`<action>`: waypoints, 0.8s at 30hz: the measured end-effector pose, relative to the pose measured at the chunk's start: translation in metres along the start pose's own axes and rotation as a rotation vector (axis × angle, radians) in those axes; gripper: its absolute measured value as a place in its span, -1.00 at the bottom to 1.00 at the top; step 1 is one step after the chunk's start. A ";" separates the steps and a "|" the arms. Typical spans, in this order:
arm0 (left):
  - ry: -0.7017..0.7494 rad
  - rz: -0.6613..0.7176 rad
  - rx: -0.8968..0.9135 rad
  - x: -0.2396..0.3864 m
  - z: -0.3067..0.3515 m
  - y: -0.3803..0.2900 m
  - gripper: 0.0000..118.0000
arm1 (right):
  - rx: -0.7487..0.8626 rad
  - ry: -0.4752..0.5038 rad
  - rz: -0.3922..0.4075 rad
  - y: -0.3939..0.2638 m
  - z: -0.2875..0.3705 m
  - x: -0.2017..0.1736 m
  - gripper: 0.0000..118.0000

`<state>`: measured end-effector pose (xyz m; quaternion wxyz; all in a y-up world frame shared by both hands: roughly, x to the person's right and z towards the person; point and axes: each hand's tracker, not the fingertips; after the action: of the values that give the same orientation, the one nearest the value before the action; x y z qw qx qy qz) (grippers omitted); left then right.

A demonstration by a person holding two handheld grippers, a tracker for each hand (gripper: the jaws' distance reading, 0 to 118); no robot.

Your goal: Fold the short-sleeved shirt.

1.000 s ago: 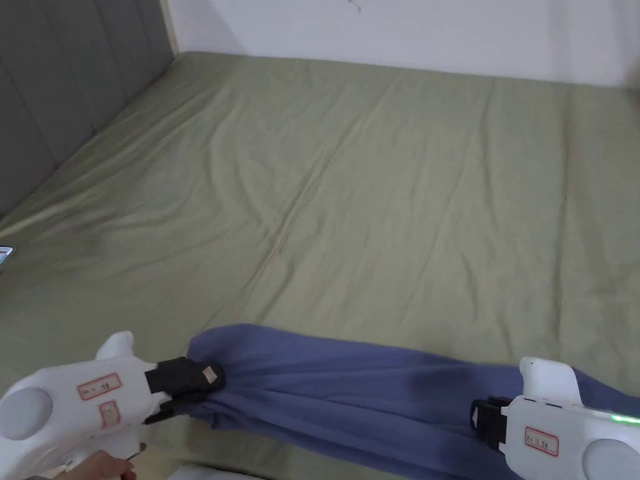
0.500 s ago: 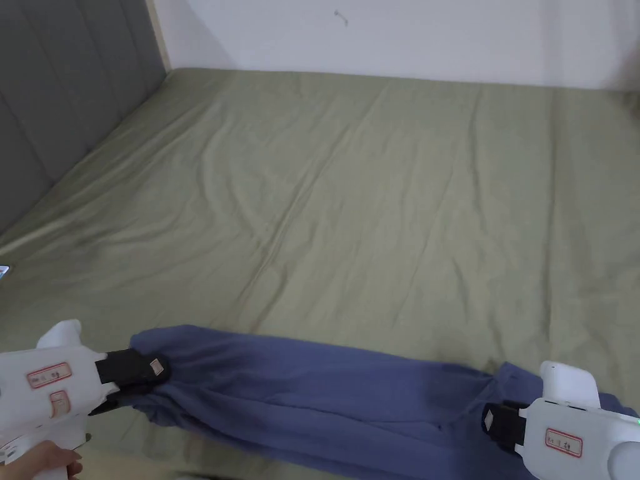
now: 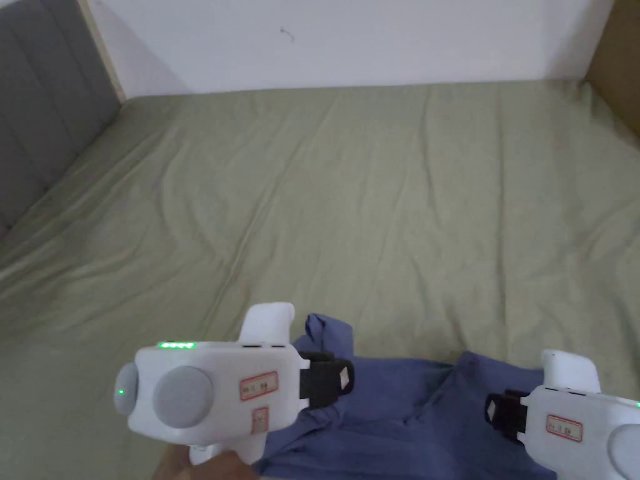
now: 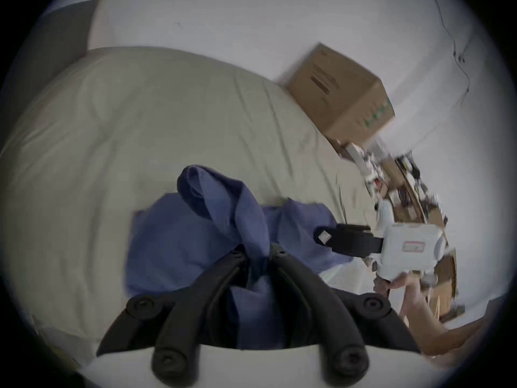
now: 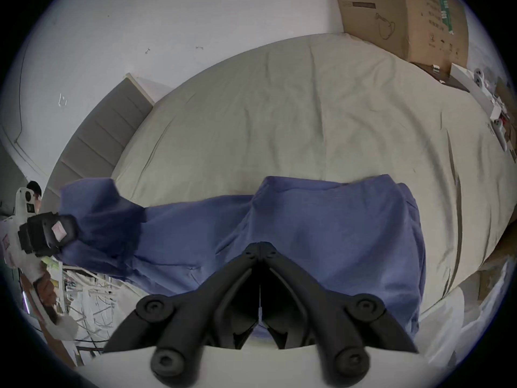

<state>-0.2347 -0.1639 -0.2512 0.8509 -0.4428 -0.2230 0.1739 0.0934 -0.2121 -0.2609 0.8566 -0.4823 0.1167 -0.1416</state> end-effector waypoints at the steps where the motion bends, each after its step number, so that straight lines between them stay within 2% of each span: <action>1: -0.019 -0.014 -0.032 0.005 -0.016 -0.001 -0.81 | -0.001 -0.001 -0.001 -0.001 0.002 0.004 -1.00; 2: -0.011 -0.008 -0.040 0.007 -0.031 -0.004 -0.79 | 0.000 -0.006 -0.002 -0.003 0.004 0.006 -1.00; 3: 0.006 -0.006 -0.055 0.010 -0.045 -0.006 -0.68 | 0.002 -0.013 -0.004 -0.005 0.007 0.009 -1.00; 4: 0.005 -0.003 -0.083 0.012 -0.055 -0.008 -0.36 | -0.001 -0.017 -0.008 -0.006 0.008 0.013 -1.00; 6: -0.010 0.007 -0.139 0.011 -0.068 -0.011 0.42 | -0.004 -0.022 -0.024 -0.009 0.010 0.020 -1.00; 7: 0.002 0.017 -0.136 0.010 -0.068 -0.012 0.68 | -0.008 -0.025 -0.033 -0.011 0.014 0.020 -1.00; 11: 0.016 0.059 -0.075 -0.003 -0.047 -0.006 0.68 | -0.013 -0.024 -0.052 -0.016 0.015 0.027 -1.00; 12: 0.025 0.088 -0.056 -0.009 -0.038 -0.003 0.65 | -0.012 -0.020 -0.054 -0.017 0.015 0.027 -1.00; 13: 0.026 0.123 -0.029 -0.016 -0.029 -0.003 0.46 | -0.012 -0.018 -0.054 -0.017 0.015 0.027 -1.00; 14: 0.014 0.159 -0.002 -0.023 -0.021 -0.003 0.09 | -0.010 -0.016 -0.054 -0.017 0.015 0.027 -1.00; 16: 0.030 0.201 0.023 -0.039 -0.013 -0.003 -0.25 | -0.009 -0.011 -0.048 -0.018 0.014 0.027 -1.00; 18: 0.119 0.190 0.001 -0.047 -0.018 -0.009 -0.97 | -0.009 -0.011 -0.037 -0.018 0.013 0.026 -1.00; 20: 0.125 0.194 -0.038 -0.055 -0.031 -0.016 -0.96 | -0.008 -0.012 -0.028 -0.018 0.012 0.027 -1.00; 22: 0.052 0.265 -0.085 -0.052 -0.051 -0.030 -0.96 | -0.006 -0.010 -0.030 -0.018 0.013 0.027 -1.00; 24: 0.017 0.258 -0.120 -0.041 -0.066 -0.039 -0.96 | -0.005 -0.005 -0.041 -0.019 0.013 0.029 -1.00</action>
<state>-0.2306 -0.2502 -0.2618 0.7954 -0.5192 -0.1671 0.2645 0.1227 -0.2214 -0.2400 0.8526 -0.4871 0.1048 -0.1576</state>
